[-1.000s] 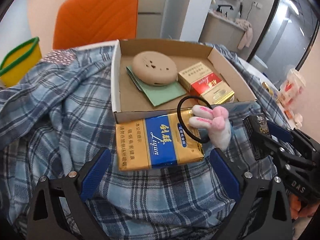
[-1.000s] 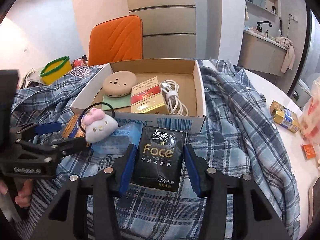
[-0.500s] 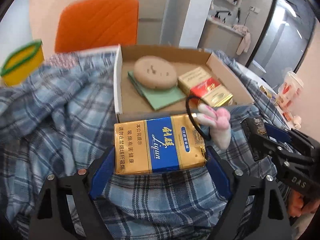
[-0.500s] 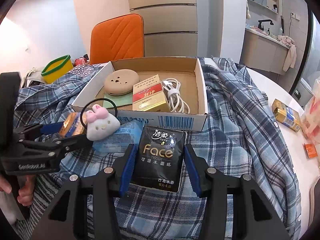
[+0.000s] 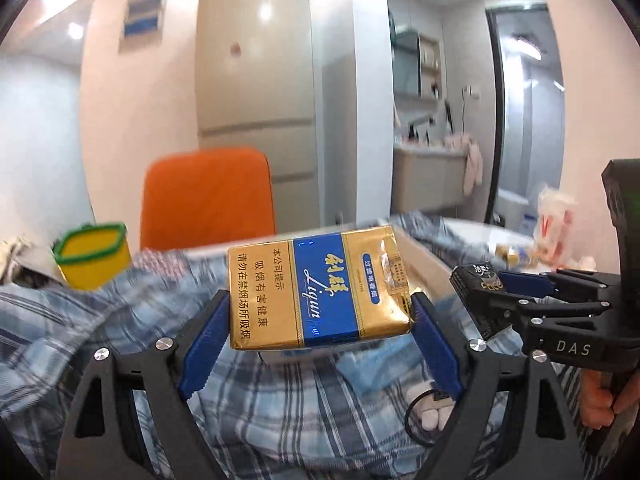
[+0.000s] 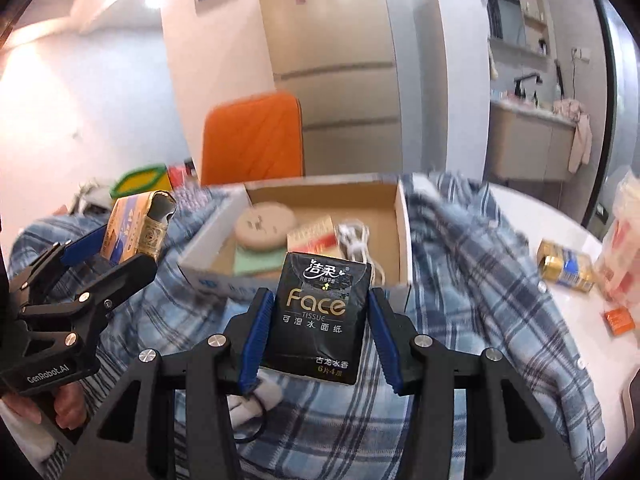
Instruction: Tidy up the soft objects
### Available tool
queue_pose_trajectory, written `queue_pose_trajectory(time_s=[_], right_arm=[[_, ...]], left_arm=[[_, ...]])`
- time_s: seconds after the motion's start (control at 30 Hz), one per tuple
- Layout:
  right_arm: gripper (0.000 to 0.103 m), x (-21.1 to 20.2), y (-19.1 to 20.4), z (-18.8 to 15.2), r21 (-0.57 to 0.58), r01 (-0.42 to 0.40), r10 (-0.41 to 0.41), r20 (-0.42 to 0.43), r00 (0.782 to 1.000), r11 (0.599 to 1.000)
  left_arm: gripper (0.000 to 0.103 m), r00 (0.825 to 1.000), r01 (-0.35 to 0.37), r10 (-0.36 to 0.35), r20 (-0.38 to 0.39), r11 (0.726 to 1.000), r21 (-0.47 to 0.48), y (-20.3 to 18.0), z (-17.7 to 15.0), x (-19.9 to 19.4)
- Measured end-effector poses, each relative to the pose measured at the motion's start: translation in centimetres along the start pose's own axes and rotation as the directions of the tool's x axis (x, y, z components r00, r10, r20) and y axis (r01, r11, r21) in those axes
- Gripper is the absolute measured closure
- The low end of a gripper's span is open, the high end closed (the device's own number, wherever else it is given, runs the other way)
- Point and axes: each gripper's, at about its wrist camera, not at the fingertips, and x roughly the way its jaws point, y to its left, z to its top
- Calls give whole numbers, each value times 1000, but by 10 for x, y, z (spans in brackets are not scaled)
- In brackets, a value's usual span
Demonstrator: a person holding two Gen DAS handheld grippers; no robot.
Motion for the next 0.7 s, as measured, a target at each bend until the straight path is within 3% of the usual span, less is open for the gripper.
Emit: queue_pose_trajectory(time_s=[0.23,0.4,0.53,0.7], right_arm=[[52,-29,5,4,-20,26,-22,169,985,999],[52,-49,14,6,-62,78,-58,271,961,995],[52,-66,17,15,-65,123,-93,346,934,990],[52,-88,21,35,-74,169,-124,413,902,983]], left_arm=[[17,982,-31,28,184,999,15,-1,3,-33],[17,953,-72,55,298,996,47,-10,2,-57],[17,932,-134,95,351,987,91,-25,6,-67],[17,927,-128,85,364,987,96,-35,15,-77]])
